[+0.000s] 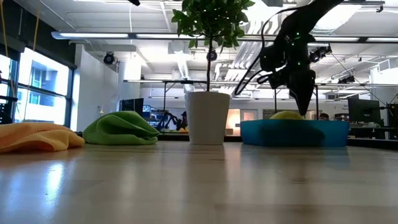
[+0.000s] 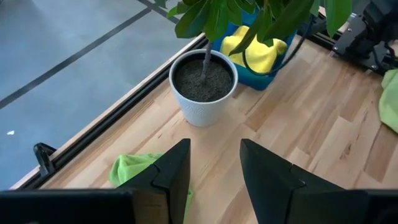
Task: Sort microfiber towel by color & place in baskets
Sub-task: Stack the yellow towel on top of gray towel into the blue bin, then fold the light green towel
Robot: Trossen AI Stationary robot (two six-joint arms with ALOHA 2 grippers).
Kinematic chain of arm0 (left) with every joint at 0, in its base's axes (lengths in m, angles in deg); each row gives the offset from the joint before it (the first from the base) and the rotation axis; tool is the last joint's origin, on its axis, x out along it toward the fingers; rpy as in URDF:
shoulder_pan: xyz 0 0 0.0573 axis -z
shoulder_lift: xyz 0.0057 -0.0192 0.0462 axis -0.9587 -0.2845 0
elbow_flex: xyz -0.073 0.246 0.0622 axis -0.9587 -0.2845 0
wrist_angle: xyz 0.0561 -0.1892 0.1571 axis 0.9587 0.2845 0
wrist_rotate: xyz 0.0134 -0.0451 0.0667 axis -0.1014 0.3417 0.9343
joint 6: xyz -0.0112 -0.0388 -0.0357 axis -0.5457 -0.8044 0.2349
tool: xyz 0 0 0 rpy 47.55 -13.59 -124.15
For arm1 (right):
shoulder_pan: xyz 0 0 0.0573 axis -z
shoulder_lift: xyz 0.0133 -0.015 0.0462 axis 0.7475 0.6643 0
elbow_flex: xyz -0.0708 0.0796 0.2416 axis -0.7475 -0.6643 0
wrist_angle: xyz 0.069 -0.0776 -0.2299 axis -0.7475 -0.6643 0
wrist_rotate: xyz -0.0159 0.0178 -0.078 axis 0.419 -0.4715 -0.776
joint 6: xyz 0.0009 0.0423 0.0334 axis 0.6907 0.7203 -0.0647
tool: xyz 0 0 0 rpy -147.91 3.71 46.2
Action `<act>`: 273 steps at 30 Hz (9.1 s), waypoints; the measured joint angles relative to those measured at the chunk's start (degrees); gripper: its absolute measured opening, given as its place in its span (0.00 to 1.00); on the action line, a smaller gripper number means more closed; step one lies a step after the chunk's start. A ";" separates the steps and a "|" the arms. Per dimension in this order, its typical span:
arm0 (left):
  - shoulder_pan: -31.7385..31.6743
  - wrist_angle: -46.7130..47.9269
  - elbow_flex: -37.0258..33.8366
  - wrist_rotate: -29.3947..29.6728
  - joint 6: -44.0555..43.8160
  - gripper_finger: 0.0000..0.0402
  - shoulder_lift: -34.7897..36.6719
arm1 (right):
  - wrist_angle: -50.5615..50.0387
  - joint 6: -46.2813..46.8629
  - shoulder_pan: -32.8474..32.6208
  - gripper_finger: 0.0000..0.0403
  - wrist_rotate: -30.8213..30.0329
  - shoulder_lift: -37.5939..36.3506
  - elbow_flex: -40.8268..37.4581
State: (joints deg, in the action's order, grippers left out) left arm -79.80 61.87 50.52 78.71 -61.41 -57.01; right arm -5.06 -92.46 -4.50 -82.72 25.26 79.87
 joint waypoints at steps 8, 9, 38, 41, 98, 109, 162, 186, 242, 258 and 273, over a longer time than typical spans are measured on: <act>0.44 0.00 0.00 -1.06 0.01 0.33 0.00 | 4.80 1.20 0.61 0.34 0.12 -0.11 -1.47; 0.51 0.00 0.00 -1.05 0.00 0.33 -0.07 | 6.03 1.78 1.06 0.34 0.11 -0.09 -2.74; 1.25 0.42 0.00 -0.85 0.02 0.33 -0.20 | 0.87 16.04 1.98 0.34 -9.00 -3.79 -4.80; 1.25 0.42 0.00 -0.97 0.03 0.33 -0.20 | -2.26 21.76 0.35 0.34 -3.90 -7.78 -5.28; 4.57 0.87 0.00 -12.89 21.05 0.33 -0.24 | 30.53 125.41 -76.78 0.34 21.59 2.50 -18.82; 8.31 0.85 0.00 -12.91 19.49 0.33 -0.24 | 43.76 118.64 -72.96 0.34 19.19 7.72 -17.46; 20.39 0.83 0.00 -12.86 13.50 0.33 -0.24 | 28.95 96.56 -73.06 0.34 -3.38 18.15 2.91; 21.44 0.82 -0.02 -12.86 10.98 0.33 -1.55 | -13.73 105.55 -75.22 0.34 -12.65 16.79 21.44; 17.18 0.83 -0.02 -11.01 14.19 0.33 -15.41 | 13.11 136.25 -71.05 0.00 -10.71 8.91 -5.38; 17.18 -6.38 -0.02 -12.24 20.78 0.33 -16.17 | -8.28 90.78 -73.28 0.00 -12.72 8.28 26.00; 17.20 -35.29 0.03 -26.82 31.58 0.33 -22.89 | -12.10 50.54 -76.45 0.00 -12.06 8.20 51.43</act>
State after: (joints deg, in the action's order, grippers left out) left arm -62.60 26.58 50.55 51.90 -29.83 -79.90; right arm -17.16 -41.92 -80.95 -94.78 33.45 131.30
